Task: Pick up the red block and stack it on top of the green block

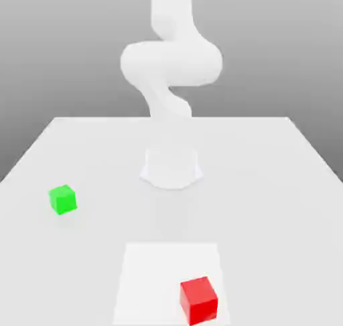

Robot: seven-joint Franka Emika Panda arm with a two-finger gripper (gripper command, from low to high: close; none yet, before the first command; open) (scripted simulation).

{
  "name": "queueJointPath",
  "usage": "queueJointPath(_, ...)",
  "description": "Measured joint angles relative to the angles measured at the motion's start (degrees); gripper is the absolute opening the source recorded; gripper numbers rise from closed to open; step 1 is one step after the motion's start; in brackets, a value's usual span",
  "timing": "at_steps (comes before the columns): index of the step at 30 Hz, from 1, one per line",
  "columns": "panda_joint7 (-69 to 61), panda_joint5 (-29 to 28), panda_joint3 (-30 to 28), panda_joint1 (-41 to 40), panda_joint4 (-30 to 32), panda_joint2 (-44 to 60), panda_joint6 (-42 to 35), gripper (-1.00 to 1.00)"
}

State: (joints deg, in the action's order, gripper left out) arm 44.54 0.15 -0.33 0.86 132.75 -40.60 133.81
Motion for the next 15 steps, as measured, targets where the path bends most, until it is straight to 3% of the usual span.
queueJointPath(15, -8.06, 1.28, -0.62, 3.81, 5.85, 31.52, 12.19, 0.00)
